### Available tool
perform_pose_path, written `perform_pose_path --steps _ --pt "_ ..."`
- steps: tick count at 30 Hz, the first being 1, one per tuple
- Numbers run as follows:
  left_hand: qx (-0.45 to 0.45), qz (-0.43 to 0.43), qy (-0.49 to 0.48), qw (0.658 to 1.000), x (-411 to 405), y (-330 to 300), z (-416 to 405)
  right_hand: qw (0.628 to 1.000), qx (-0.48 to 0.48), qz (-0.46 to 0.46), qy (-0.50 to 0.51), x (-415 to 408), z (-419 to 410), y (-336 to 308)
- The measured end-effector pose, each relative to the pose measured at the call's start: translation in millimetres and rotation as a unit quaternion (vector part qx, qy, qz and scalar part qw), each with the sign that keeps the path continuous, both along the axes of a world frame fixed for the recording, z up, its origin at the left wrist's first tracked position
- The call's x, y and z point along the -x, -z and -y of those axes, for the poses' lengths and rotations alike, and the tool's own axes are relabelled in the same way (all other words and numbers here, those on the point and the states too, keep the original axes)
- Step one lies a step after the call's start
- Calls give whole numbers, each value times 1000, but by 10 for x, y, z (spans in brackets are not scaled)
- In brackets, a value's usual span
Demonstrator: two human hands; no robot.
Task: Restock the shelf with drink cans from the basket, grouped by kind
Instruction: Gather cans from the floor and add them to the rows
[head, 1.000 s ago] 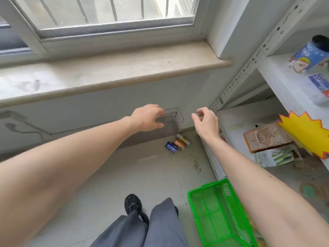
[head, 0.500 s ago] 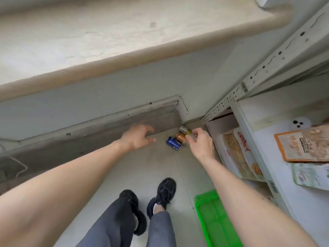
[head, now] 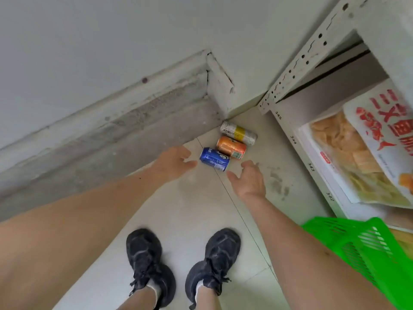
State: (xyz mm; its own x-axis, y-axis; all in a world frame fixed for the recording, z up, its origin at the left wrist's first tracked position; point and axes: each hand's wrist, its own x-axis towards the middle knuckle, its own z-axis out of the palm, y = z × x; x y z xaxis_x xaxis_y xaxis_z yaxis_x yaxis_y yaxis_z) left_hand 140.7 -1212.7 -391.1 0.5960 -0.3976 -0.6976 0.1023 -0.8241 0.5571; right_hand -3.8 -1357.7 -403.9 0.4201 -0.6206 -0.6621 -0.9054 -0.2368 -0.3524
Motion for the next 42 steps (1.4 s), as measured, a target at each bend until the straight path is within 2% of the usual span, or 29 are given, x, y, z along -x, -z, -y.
perform_pose_path --steps 3,9,17,22,28,32,36,42 --pt "-12 -5 -23 1000 29 662 115 1000 -8 -7 6 -10 47 571" --pt "-46 -13 14 999 45 1534 393 994 -66 0 81 -90 72 1445" --pt "-27 -6 16 999 150 1864 473 985 -69 33 152 -208 99 1896" --pt "-46 -36 -42 997 156 1916 434 971 -106 32 210 -199 45 1927" --pt "-66 -28 -55 996 152 1798 349 946 -163 69 270 -146 -37 1753" --pt "-65 -3 -55 996 153 1489 300 930 -215 91 284 -33 -48 1431" --pt "-32 14 -75 997 145 929 319 894 -249 149 342 50 4 860" --pt "30 -26 -163 986 96 -184 515 846 -277 241 388 100 152 -295"
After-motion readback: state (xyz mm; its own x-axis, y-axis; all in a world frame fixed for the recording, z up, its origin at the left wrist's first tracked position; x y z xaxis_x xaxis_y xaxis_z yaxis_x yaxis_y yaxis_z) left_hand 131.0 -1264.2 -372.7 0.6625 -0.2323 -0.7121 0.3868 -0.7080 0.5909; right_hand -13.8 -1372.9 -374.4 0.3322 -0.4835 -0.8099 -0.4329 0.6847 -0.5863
